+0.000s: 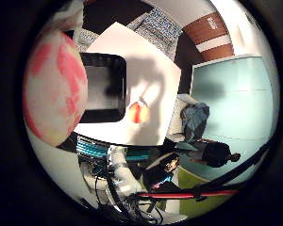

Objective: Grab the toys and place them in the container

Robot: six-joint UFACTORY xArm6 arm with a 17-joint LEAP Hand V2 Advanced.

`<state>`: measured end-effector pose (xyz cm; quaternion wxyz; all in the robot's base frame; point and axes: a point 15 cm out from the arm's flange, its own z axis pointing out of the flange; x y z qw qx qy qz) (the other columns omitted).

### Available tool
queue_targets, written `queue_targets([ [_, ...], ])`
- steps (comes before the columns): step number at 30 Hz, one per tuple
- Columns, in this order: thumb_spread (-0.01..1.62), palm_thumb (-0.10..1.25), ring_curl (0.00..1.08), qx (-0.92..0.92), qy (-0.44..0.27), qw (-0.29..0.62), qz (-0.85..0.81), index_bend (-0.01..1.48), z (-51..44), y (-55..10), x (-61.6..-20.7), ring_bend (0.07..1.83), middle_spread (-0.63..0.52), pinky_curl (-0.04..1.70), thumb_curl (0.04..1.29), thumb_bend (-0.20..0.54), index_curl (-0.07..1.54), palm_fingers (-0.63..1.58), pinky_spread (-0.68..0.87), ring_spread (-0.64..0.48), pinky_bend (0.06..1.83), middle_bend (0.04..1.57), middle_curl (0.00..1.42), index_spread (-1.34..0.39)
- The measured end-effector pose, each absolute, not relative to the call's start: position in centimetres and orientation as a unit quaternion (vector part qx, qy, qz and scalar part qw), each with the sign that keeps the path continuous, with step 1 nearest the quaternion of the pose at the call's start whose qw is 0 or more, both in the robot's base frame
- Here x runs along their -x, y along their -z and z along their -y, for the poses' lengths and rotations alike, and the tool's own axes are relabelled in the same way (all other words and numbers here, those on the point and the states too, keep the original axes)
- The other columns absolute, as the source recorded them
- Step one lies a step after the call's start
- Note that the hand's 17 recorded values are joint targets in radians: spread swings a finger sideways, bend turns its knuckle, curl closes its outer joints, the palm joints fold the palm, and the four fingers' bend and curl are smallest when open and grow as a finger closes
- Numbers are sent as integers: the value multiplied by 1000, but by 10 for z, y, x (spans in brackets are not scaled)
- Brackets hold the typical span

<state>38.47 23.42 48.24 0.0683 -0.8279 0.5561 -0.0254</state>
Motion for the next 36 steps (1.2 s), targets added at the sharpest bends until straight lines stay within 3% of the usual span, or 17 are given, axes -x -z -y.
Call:
queue_targets([
  [6,1187,821,873,822,30,83,-563,874,-240,-482,-395,1284,-241,1177,482,-37,1043,1032,-230,-265,1090,1105,1058,-324],
  [11,1174,672,718,822,29,79,-563,449,-240,-480,-394,1180,-249,956,393,-31,922,814,-418,-299,920,944,928,-369],
  [12,1162,648,682,822,28,77,-563,307,-239,-478,-394,1127,-247,920,378,-29,855,617,-452,-306,910,848,878,-410],
  [14,1138,626,615,825,25,69,-560,279,-239,-474,-394,993,-233,885,357,-28,755,301,-342,-269,752,683,789,-490],
  [17,1121,591,539,826,22,60,-559,259,-237,-470,-392,857,-175,849,336,-31,657,151,-97,-158,665,520,682,-509],
  [19,1106,563,469,828,20,56,-558,239,-236,-469,-390,741,-117,793,321,-28,581,115,144,-43,617,414,592,-503],
  [22,1091,536,391,833,21,55,-551,202,-235,-469,-390,609,-64,711,310,-27,508,89,342,73,566,326,507,-477],
  [27,1078,527,306,835,21,52,-548,179,-229,-471,-389,469,-26,586,302,-23,419,126,477,163,478,256,423,-461],
  [36,1076,528,254,821,24,51,-568,166,-191,-482,-392,381,-16,464,298,-23,331,182,495,179,426,194,358,-432],
])
